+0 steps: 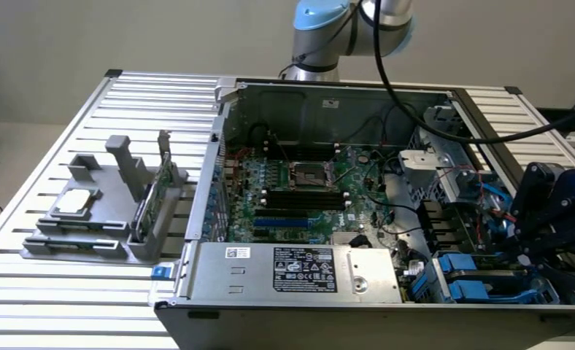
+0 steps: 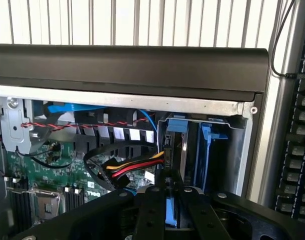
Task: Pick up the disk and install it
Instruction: 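Insert the first disk wire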
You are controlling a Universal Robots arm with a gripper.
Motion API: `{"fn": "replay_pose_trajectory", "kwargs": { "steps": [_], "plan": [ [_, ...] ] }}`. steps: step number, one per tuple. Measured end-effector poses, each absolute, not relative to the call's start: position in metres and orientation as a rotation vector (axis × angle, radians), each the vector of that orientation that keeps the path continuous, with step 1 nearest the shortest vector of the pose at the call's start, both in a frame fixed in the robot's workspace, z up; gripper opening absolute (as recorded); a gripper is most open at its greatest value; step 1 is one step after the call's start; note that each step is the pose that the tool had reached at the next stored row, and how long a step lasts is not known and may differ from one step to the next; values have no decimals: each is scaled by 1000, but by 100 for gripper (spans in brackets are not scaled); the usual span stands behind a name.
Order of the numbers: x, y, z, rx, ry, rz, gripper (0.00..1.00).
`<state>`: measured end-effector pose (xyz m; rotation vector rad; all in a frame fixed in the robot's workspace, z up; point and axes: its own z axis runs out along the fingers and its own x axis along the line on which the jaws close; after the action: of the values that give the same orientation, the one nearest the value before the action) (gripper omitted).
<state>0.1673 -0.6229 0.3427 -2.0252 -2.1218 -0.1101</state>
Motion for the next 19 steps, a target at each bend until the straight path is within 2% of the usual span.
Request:
{"fn": "replay_pose_trajectory", "kwargs": {
  "steps": [19],
  "plan": [
    [160, -621, 341, -2092, -2112, -163, 16]
  ]
}}
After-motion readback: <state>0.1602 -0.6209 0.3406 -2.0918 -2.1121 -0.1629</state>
